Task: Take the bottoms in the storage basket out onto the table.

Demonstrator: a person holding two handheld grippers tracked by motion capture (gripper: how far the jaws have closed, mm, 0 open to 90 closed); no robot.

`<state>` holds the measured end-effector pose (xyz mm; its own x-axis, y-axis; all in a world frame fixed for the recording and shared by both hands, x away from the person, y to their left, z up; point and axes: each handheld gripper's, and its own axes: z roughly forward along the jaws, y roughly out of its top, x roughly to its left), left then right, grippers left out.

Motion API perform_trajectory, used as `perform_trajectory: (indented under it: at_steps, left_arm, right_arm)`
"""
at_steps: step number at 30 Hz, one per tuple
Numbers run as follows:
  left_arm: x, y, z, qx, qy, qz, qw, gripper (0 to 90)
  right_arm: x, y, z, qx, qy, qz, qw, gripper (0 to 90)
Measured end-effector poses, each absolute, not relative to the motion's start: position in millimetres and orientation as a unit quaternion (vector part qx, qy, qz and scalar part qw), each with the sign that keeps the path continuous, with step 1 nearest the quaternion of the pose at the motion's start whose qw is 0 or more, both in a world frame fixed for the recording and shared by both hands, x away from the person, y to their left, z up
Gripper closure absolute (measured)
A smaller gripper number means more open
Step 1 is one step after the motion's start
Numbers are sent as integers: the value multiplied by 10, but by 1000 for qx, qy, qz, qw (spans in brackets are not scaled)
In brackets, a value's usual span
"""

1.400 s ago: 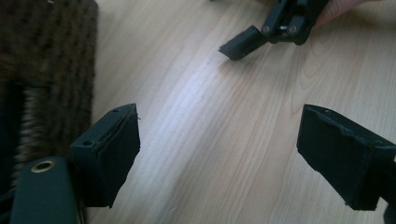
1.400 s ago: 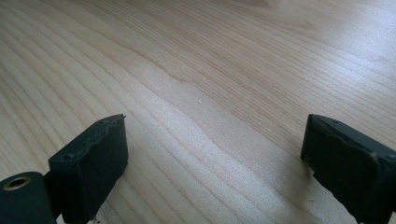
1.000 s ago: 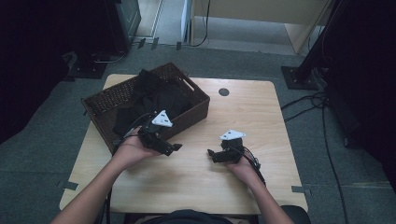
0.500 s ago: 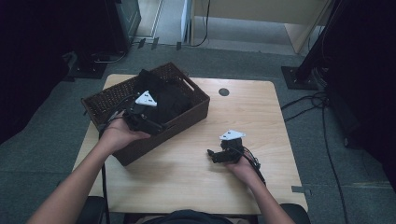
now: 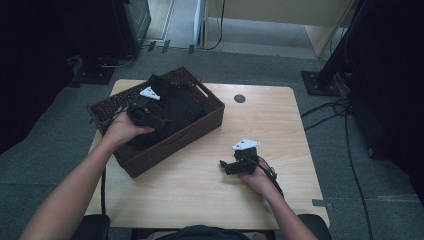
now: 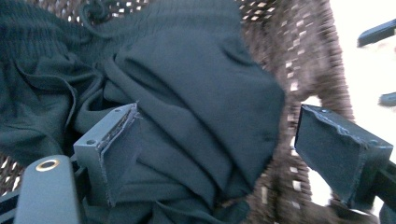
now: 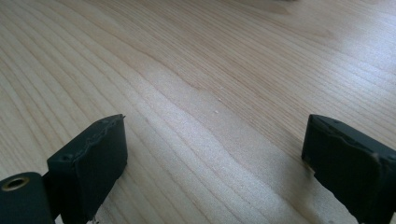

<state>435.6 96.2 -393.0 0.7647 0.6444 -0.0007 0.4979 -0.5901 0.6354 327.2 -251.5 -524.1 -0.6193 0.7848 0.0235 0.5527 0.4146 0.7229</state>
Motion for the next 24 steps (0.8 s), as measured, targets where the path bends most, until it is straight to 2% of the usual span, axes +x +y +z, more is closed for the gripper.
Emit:
perform_trajectory:
  at_steps: [7, 19, 24]
  left_arm:
    - [4683, 1002, -4258, 867, 387, 99, 298, 0]
    - [4831, 820, -4858, 893, 368, 109, 236, 0]
    - [4901, 884, -4954, 884, 372, 110, 262, 0]
  right_arm:
    - [3271, -2515, -5241, 405, 825, 358, 162, 67]
    - [3274, -2513, -5241, 406, 825, 358, 162, 66]
    - [3275, -2512, -5242, 405, 825, 359, 162, 66]
